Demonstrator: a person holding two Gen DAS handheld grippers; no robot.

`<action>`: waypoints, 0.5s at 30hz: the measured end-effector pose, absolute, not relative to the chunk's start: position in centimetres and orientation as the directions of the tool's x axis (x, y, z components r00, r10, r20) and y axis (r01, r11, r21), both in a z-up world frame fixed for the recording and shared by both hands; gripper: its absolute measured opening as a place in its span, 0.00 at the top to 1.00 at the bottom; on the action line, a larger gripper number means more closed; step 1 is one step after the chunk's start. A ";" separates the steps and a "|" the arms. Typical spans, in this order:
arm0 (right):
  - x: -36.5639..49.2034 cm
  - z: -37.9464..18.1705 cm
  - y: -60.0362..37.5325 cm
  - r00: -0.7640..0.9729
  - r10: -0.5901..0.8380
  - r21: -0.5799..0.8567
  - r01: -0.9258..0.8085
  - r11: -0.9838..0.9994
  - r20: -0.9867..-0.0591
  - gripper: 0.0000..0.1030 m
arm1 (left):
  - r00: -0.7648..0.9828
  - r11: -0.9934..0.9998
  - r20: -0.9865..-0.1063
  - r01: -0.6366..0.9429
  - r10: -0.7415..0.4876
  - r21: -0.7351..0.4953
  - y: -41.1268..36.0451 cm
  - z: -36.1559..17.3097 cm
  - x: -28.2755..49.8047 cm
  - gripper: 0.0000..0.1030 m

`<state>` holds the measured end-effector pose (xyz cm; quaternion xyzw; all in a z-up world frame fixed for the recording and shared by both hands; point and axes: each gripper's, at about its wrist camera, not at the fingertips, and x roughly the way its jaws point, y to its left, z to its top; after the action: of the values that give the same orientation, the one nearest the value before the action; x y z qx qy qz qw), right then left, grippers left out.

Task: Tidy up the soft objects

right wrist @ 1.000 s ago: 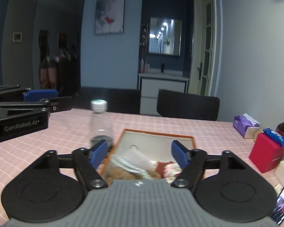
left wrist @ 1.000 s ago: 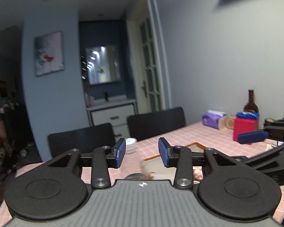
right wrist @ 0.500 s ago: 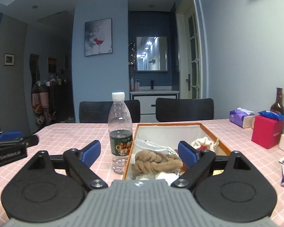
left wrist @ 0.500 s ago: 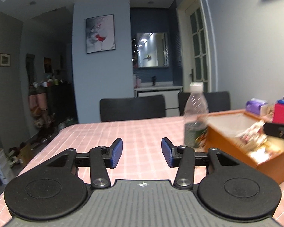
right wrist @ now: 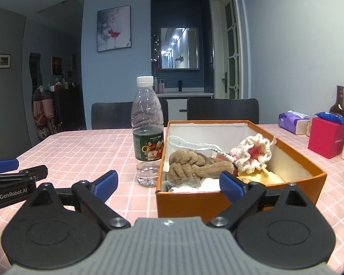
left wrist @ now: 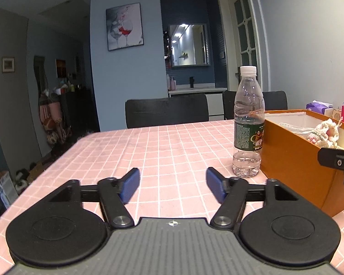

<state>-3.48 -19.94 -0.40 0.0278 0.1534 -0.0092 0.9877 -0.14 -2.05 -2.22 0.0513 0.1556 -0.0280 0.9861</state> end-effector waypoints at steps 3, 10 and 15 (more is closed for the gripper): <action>-3.4 -0.5 -19.6 0.950 -0.003 0.046 0.018 0.999 -0.313 0.09 | 0.945 0.993 -0.324 0.078 -0.045 0.089 -1.9 -2.4 -0.1 0.15; -2.9 -0.6 -19.4 0.945 -0.015 0.032 0.027 0.999 -0.325 0.09 | 0.938 0.995 -0.344 0.072 -0.042 0.075 -1.6 -2.5 0.1 0.15; -2.8 -0.6 -19.4 0.945 -0.013 0.032 0.025 0.999 -0.328 0.09 | 0.937 0.994 -0.346 0.076 -0.046 0.073 -1.6 -2.4 0.1 0.15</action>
<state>-2.82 -19.35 -0.64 0.0177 0.1661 -0.0098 0.9859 0.07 -1.57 -2.39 0.0429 0.1744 -0.0311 0.9832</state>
